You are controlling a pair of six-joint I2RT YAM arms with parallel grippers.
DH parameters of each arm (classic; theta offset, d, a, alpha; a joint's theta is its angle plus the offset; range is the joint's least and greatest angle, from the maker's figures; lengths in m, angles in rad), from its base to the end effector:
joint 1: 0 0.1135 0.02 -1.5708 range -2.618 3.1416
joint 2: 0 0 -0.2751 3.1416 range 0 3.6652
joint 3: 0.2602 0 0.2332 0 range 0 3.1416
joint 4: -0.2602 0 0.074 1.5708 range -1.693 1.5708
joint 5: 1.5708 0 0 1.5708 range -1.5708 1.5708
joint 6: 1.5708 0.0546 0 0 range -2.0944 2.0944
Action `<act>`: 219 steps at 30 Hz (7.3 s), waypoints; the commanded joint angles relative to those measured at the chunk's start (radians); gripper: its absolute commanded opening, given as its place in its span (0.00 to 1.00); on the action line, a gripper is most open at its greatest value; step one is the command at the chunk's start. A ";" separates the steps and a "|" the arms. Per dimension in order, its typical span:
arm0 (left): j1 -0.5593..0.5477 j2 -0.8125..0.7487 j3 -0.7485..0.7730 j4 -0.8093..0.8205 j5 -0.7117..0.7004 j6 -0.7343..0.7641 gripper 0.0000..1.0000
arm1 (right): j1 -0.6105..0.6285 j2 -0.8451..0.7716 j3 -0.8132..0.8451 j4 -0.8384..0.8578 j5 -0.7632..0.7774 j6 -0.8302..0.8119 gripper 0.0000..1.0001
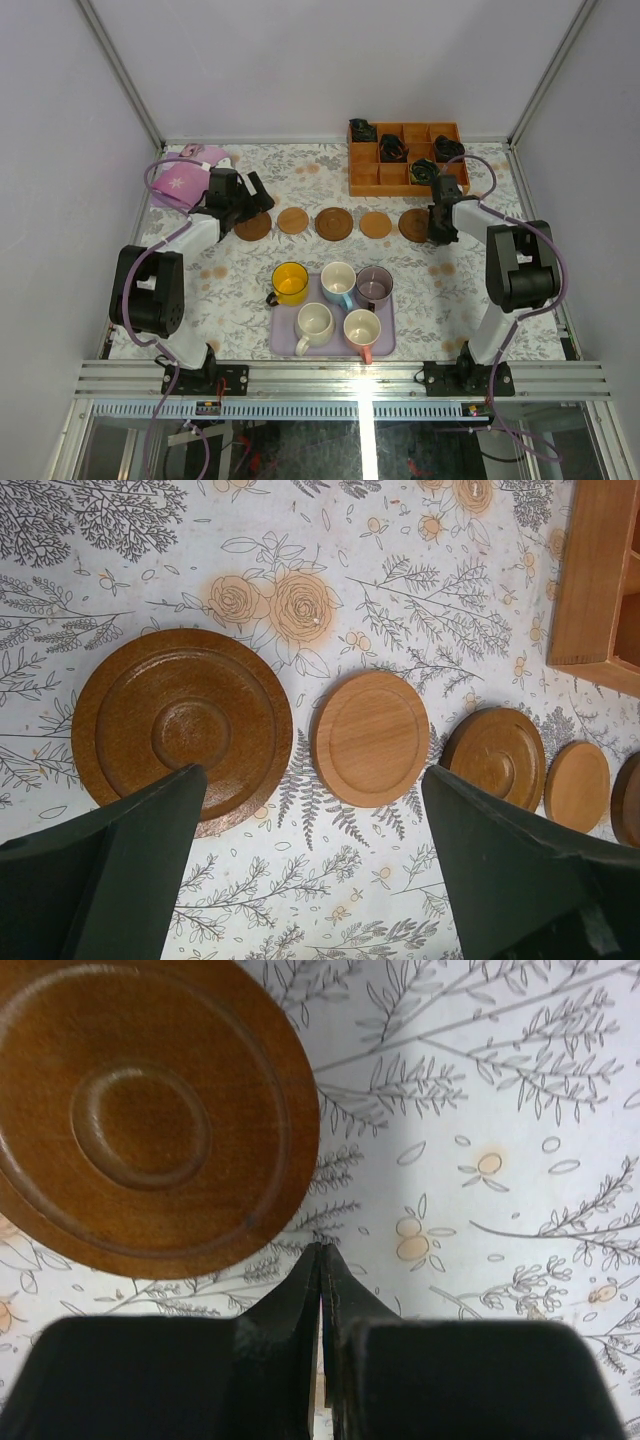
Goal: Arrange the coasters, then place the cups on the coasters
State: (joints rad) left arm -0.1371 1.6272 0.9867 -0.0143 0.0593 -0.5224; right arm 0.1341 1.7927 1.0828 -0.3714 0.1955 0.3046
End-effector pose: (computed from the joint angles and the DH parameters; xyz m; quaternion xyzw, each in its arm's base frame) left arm 0.3502 -0.0516 0.2233 -0.1588 0.8825 -0.1683 0.4095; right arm 0.3488 0.0364 0.1679 0.1058 0.9600 -0.0399 0.2560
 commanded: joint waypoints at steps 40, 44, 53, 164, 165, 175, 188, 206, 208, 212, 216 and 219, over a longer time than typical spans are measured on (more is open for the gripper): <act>-0.001 0.044 0.064 0.026 -0.030 -0.004 0.91 | -0.100 0.149 0.147 0.037 -0.139 -0.031 0.00; 0.000 0.046 0.065 0.026 -0.028 -0.004 0.91 | -0.099 0.155 0.145 0.041 -0.173 -0.037 0.00; -0.001 0.049 0.065 0.027 -0.027 -0.002 0.91 | -0.090 0.161 0.151 0.038 -0.200 -0.047 0.00; -0.057 -0.450 -0.156 -0.135 -0.121 -0.079 1.00 | 0.117 -0.556 -0.139 -0.117 -0.647 -0.127 0.77; -0.060 -0.448 -0.155 -0.133 -0.123 -0.074 1.00 | 0.122 -0.578 -0.142 -0.140 -0.644 -0.125 0.80; -0.090 -0.412 -0.133 -0.125 -0.118 -0.024 1.00 | 0.165 -0.752 -0.105 -0.457 -0.631 -0.125 0.75; -0.107 -0.399 -0.135 -0.127 -0.093 0.010 1.00 | 0.212 -0.782 -0.181 -0.496 -0.564 0.092 0.58; -0.108 -0.396 -0.145 -0.133 -0.127 0.047 1.00 | 0.355 -0.524 -0.074 -0.387 -0.397 0.141 0.58; -0.108 -0.394 -0.146 -0.133 -0.131 0.048 1.00 | 0.355 -0.494 -0.058 -0.379 -0.386 0.136 0.51; -0.108 -0.396 -0.150 -0.133 -0.139 0.049 1.00 | 0.358 -0.427 -0.028 -0.370 -0.367 0.120 0.47; -0.107 -0.401 -0.152 -0.134 -0.147 0.048 1.00 | 0.362 -0.366 0.004 -0.372 -0.360 0.097 0.42; -0.107 -0.407 -0.156 -0.136 -0.155 0.047 1.00 | 0.364 -0.328 0.023 -0.376 -0.357 0.077 0.31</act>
State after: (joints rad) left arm -0.2413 1.2278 0.8314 -0.1589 -0.0628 -0.4957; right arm 0.4850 1.4338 1.0473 -0.7494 -0.1913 0.4175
